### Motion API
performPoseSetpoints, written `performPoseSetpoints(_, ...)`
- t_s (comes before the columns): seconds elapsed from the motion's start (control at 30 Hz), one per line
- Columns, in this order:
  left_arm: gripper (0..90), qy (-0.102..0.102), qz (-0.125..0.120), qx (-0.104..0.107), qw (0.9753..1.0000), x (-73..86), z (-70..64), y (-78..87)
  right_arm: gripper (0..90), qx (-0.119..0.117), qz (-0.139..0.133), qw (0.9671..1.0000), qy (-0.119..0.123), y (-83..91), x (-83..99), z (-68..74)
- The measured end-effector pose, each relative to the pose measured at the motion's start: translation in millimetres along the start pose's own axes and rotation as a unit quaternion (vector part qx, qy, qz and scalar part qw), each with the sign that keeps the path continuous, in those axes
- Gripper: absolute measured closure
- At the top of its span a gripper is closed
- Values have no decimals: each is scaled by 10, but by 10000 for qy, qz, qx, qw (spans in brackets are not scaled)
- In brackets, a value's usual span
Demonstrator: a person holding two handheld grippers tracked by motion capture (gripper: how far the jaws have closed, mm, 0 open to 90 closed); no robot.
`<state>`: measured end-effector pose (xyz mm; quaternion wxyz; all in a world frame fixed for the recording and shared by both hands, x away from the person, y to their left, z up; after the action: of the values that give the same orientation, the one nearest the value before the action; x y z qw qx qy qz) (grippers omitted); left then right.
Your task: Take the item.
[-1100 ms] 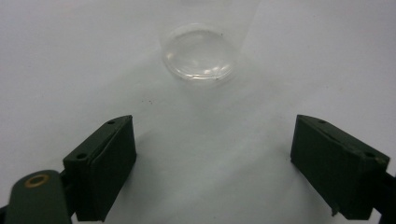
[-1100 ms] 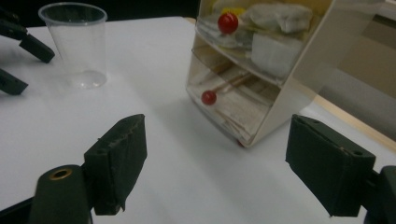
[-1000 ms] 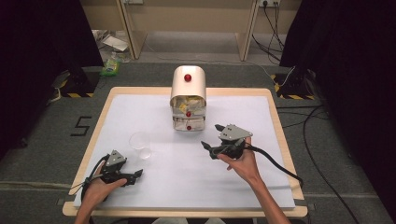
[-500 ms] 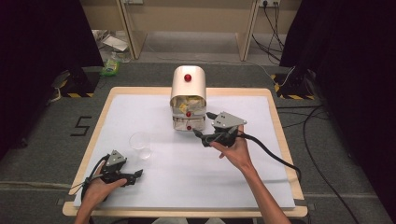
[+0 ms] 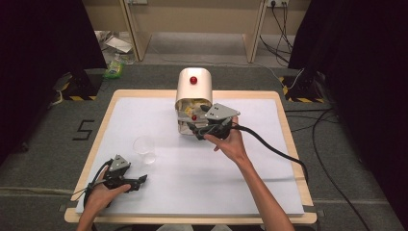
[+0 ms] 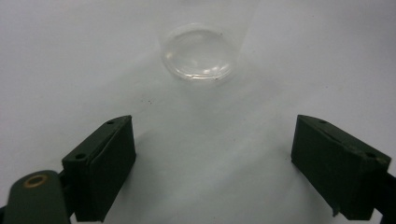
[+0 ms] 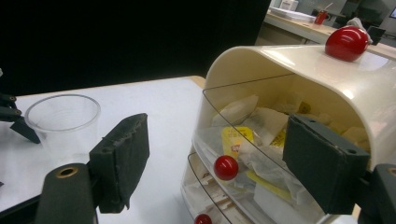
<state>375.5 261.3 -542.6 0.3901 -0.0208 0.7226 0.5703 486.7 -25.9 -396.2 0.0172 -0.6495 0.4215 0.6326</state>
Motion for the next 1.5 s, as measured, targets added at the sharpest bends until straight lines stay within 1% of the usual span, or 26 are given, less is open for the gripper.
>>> performPoseSetpoints(0.1,128,0,3,-3,10000,0,0,0,237,-38,13,10000,-55,-45,3,-22)
performPoseSetpoints(0.23,127,-3,3,-1,10000,0,0,0,237,-38,58,10000,-64,-92,16,-41)
performPoseSetpoints(0.3,127,-3,3,-3,10000,0,0,0,238,-63,113,9999,-93,-142,28,-58)
performPoseSetpoints(0.47,127,-4,2,1,10000,0,0,0,239,-95,172,9997,-165,-187,40,-88)
performPoseSetpoints(0.5,127,-1,2,3,10000,0,0,0,235,-112,242,9995,-147,-207,54,-95)
performPoseSetpoints(0.6,126,-4,3,3,10000,0,0,0,232,-108,240,9996,-130,-209,56,-96)
performPoseSetpoints(0.7,126,-12,10,1,10000,1,1,0,228,-134,255,9995,-119,-202,58,-85)
performPoseSetpoints(0.77,126,-12,10,0,10000,0,1,0,222,-207,287,9992,-183,-185,57,-70)
performPoseSetpoints(0.8,126,-13,10,0,10000,0,1,0,223,-217,298,9992,-149,-181,54,-67)
performPoseSetpoints(0.93,126,-13,10,-1,10000,1,1,0,227,-272,344,9989,-137,-152,58,-51)
performPoseSetpoints(0.97,126,-14,10,-2,10000,1,1,0,227,-282,359,9988,-163,-143,62,-37)
performPoseSetpoints(1.0,126,-11,10,-1,10000,1,0,0,227,-276,387,9988,-88,-117,71,-4)
performPoseSetpoints(1.07,126,-11,10,-1,10000,1,0,0,227,-291,406,9987,-76,-103,77,16)
performPoseSetpoints(1.1,126,-13,12,-2,10000,1,0,0,225,-297,440,9986,-47,-77,87,56)
performPoseSetpoints(1.17,126,-15,12,-4,10000,1,0,0,225,-298,457,9985,-23,-54,98,92)
performPoseSetpoints(1.2,126,-15,12,-4,10000,1,0,0,225,-298,457,9985,-23,-54,98,92)
performPoseSetpoints(1.23,126,-13,10,-3,10000,1,0,0,226,-315,503,9982,36,-26,119,133)
performPoseSetpoints(1.27,126,-13,10,-3,10000,1,0,0,226,-297,497,9983,48,-18,124,145)
performPoseSetpoints(1.3,126,-15,13,-4,10000,1,0,0,226,-322,514,9982,20,-3,134,172)
performPoseSetpoints(1.37,126,-16,12,-5,10000,1,0,0,226,-298,477,9984,37,16,137,191)
performPoseSetpoints(1.5,126,-14,12,-4,10000,1,0,0,230,-333,442,9985,6,47,143,208)
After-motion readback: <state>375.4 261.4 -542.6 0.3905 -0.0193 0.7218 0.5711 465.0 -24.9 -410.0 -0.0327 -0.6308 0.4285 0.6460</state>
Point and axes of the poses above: each handheld gripper's, and its own axes: y roughly backward along the jaws, x roughly out of its underside, z roughly to its left, the point moved 5 cm from there along -y, roughly forward along the jaws, and after that the axes turned 13 degrees about z, right-handed, at the moved point
